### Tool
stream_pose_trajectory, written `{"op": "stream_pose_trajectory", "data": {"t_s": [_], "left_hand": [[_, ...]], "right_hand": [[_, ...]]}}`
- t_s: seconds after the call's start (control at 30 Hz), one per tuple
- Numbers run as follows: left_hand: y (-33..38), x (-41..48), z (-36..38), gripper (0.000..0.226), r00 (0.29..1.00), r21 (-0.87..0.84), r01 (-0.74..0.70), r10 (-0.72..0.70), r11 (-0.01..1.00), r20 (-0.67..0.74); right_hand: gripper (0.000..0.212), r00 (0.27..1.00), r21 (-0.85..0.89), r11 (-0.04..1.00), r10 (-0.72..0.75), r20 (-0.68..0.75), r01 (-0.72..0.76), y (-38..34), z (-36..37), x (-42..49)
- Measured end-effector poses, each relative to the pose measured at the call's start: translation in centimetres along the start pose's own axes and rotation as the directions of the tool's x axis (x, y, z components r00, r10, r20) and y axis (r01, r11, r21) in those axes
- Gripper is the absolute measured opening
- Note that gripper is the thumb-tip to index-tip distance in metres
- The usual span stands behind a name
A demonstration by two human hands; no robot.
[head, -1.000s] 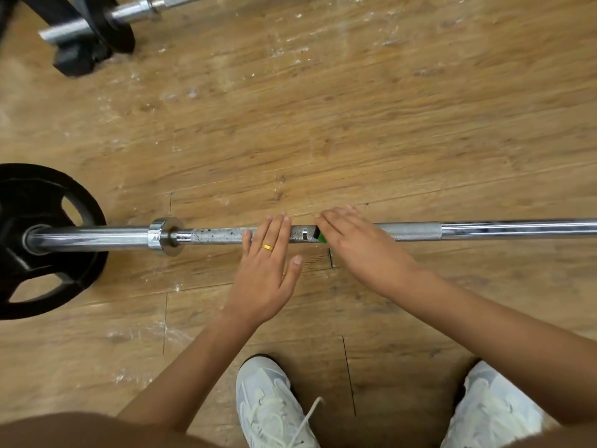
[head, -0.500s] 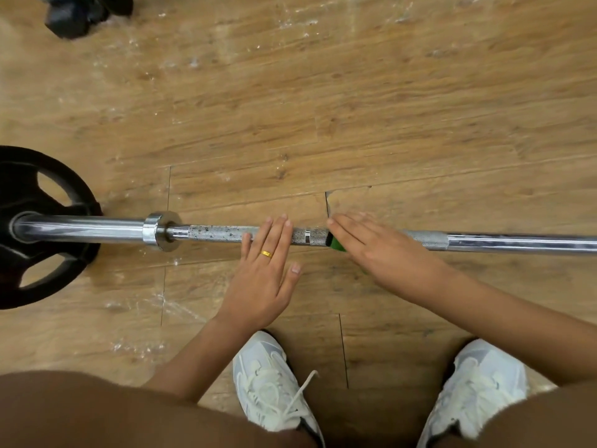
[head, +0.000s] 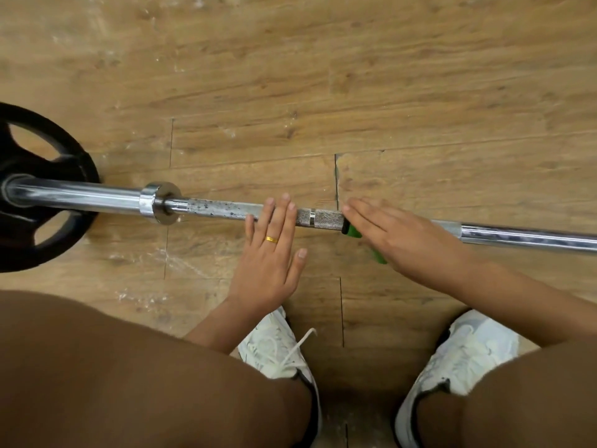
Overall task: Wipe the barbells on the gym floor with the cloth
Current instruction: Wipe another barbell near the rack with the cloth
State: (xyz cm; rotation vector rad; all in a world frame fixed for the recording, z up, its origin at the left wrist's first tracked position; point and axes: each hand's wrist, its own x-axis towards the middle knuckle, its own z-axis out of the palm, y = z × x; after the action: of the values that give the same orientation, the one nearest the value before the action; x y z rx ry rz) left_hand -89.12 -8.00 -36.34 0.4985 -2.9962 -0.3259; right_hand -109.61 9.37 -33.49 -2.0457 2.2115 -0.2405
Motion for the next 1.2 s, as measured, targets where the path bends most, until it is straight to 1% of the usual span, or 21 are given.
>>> {"op": "stream_pose_trajectory", "data": {"t_s": [0.17, 0.23, 0.37, 0.43, 0.57, 0.67, 0.73, 0.8, 0.87, 0.97, 1.1, 1.2], "left_hand": [[0.2, -0.7, 0.8, 0.068, 1.000, -0.009, 0.012, -0.012, 1.000, -0.015], [0.0, -0.9, 0.8, 0.068, 1.000, -0.010, 0.006, -0.006, 1.000, -0.024], [0.0, -1.0, 0.8, 0.068, 0.999, 0.004, 0.007, -0.007, 1.000, -0.032], [0.1, -0.8, 0.9, 0.069, 0.999, 0.013, 0.013, -0.013, 1.000, -0.039], [-0.5, -0.3, 0.7, 0.067, 1.000, 0.011, -0.017, 0.017, 1.000, -0.020], [-0.6, 0.5, 0.4, 0.065, 1.000, 0.016, -0.010, 0.010, 1.000, -0.018], [-0.5, 1.2, 0.3, 0.065, 1.000, 0.012, -0.002, 0.002, 1.000, -0.016], [-0.7, 2.0, 0.2, 0.064, 1.000, 0.006, 0.008, -0.008, 1.000, -0.012], [-0.9, 2.7, 0.2, 0.064, 1.000, -0.005, 0.010, -0.010, 1.000, -0.006], [-1.0, 4.0, -0.1, 0.063, 1.000, -0.018, 0.020, -0.020, 1.000, 0.004], [-1.5, 5.7, -0.7, 0.062, 0.999, -0.052, 0.042, -0.040, 0.998, 0.038], [-2.1, 6.9, -1.0, 0.060, 0.997, -0.058, 0.032, -0.029, 0.998, 0.066]], "right_hand": [[0.066, 0.996, 0.028, 0.997, -0.068, -0.052, 0.069, -2.4, 1.7, 3.4], [0.067, 0.996, 0.040, 0.997, -0.069, -0.060, 0.071, -2.4, 1.5, 3.0], [0.076, 0.999, 0.019, 0.999, -0.034, -0.028, 0.034, -1.0, 0.7, -0.1], [0.073, 0.999, 0.001, 1.000, -0.024, -0.038, 0.024, -0.9, 0.7, 0.3], [0.066, 0.995, 0.002, 0.998, -0.055, -0.088, 0.056, -1.9, 1.5, 3.4], [0.068, 0.994, 0.035, 0.999, -0.001, -0.109, 0.005, -2.0, 1.4, 3.4], [0.072, 0.992, -0.001, 1.000, 0.008, -0.123, -0.009, -1.5, 1.1, 2.1], [0.072, 0.992, -0.027, 1.000, 0.010, -0.128, -0.014, -1.0, 1.0, 1.4], [0.069, 0.989, -0.040, 0.999, 0.028, -0.144, -0.034, -0.6, 1.3, 2.4], [0.070, 0.982, -0.046, 0.995, 0.079, -0.172, -0.088, -0.2, 1.7, 4.9], [0.054, 0.971, 0.019, 0.989, 0.150, -0.189, -0.149, 0.9, 1.5, 5.1], [0.052, 0.956, 0.010, 0.979, 0.199, -0.216, -0.202, 1.9, 1.4, 5.4]]}}
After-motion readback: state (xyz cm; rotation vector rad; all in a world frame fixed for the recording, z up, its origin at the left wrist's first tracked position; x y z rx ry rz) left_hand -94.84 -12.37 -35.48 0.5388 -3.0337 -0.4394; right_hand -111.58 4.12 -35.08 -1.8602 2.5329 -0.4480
